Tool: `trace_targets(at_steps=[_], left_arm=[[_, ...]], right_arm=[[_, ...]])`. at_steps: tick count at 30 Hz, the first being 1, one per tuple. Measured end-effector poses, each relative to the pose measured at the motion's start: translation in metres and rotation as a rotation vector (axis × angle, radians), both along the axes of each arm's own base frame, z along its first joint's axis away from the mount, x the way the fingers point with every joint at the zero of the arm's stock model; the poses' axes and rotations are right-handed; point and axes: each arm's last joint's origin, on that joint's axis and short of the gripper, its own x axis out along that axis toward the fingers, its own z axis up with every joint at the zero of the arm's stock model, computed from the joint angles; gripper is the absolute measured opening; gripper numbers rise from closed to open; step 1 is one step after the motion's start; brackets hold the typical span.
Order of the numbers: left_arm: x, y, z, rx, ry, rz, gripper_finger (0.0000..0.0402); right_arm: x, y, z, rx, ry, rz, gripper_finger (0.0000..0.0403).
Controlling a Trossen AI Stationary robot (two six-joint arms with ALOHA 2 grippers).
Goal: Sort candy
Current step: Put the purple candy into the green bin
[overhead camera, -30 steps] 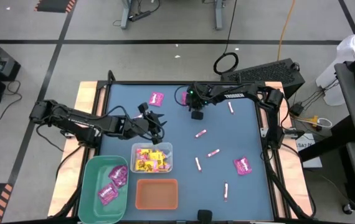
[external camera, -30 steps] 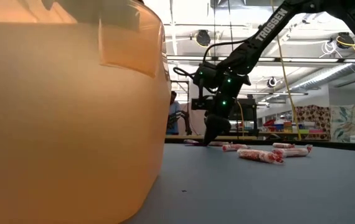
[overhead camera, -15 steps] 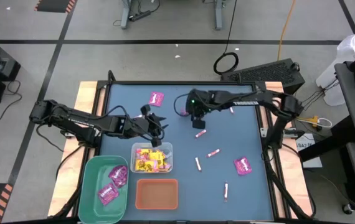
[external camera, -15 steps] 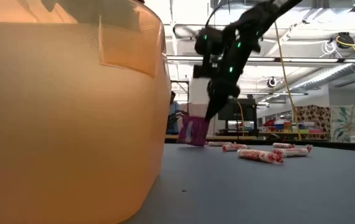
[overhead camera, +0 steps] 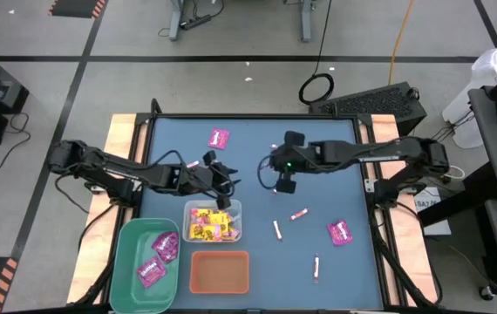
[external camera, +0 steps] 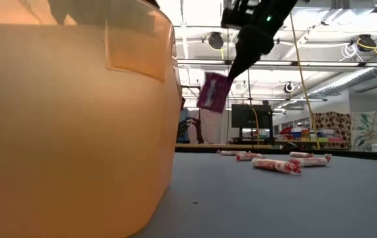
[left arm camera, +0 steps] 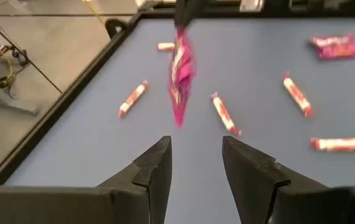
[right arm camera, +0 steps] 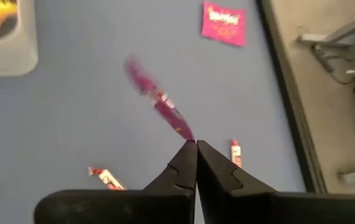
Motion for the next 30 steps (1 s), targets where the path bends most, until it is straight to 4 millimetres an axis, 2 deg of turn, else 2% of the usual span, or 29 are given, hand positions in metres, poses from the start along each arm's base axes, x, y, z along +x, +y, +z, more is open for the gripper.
trace_targets(at_steps=[6,13,23,30], left_arm=[[0.022,0.001,-0.014,0.061,-0.071,-0.022,0.0148],[0.039,-0.001,-0.031,0.066,-0.114,-0.034,0.0152],[0.055,-0.006,-0.049,0.031,-0.176,-0.128,0.0237],[0.057,-0.015,-0.054,0.004,-0.149,-0.214,0.0247]], right_arm=[[-0.013,0.02,0.016,-0.053,-0.05,-0.035,0.0],[-0.017,0.042,0.02,-0.046,-0.074,-0.015,0.0],[-0.019,0.063,0.019,-0.025,-0.099,-0.005,0.0],[-0.019,0.066,0.019,-0.018,-0.099,-0.005,0.0]])
